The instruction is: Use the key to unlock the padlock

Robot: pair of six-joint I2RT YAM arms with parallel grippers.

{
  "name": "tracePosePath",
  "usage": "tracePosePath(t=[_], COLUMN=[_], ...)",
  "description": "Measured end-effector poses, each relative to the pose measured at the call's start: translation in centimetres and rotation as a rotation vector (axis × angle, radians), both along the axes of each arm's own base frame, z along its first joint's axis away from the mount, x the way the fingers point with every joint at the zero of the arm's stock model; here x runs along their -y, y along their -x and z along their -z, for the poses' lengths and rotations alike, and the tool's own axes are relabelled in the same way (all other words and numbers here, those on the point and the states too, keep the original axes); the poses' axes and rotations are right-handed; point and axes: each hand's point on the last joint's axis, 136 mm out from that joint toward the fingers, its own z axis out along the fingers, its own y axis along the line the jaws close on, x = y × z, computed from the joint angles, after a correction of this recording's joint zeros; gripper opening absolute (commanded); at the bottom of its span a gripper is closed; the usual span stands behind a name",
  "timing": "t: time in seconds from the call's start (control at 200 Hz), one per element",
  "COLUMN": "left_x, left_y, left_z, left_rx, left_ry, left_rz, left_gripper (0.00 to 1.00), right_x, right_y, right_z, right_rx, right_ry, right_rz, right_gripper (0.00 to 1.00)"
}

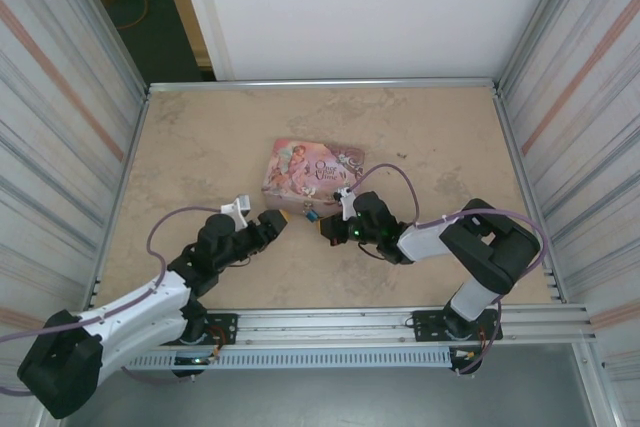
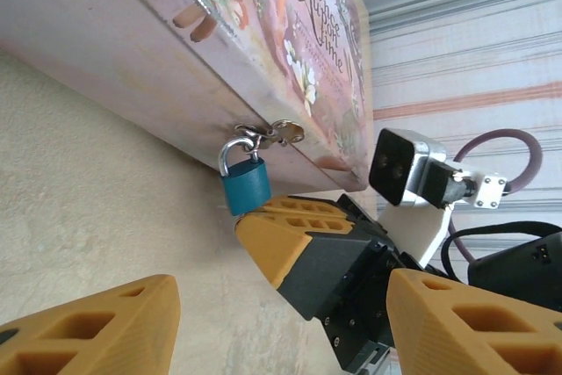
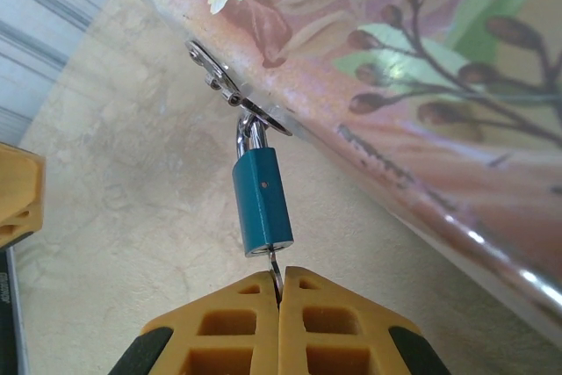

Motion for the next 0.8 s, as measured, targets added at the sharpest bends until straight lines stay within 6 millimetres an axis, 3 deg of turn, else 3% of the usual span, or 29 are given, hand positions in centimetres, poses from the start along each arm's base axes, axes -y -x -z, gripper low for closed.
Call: tracePosePath(t=[0.386, 0.802], left_x=[1.5, 2.4], left_y=[-0.9, -1.7], left_z=[2.0, 3.1], left_rx=[-0.093, -0.128], left_ry=[0.058, 0.098], left_rz=[-0.001, -0.004], left_gripper=[0.55, 0.53], right_x=[-0.2, 0.0], right_y=[0.0, 0.6], right_z=[-1.2, -0.4], right_rx=[-0.062, -0.105], right_ry=[-0.004, 0.024], right_rz=[0.026, 0.028], right_gripper=[0.0, 0.0])
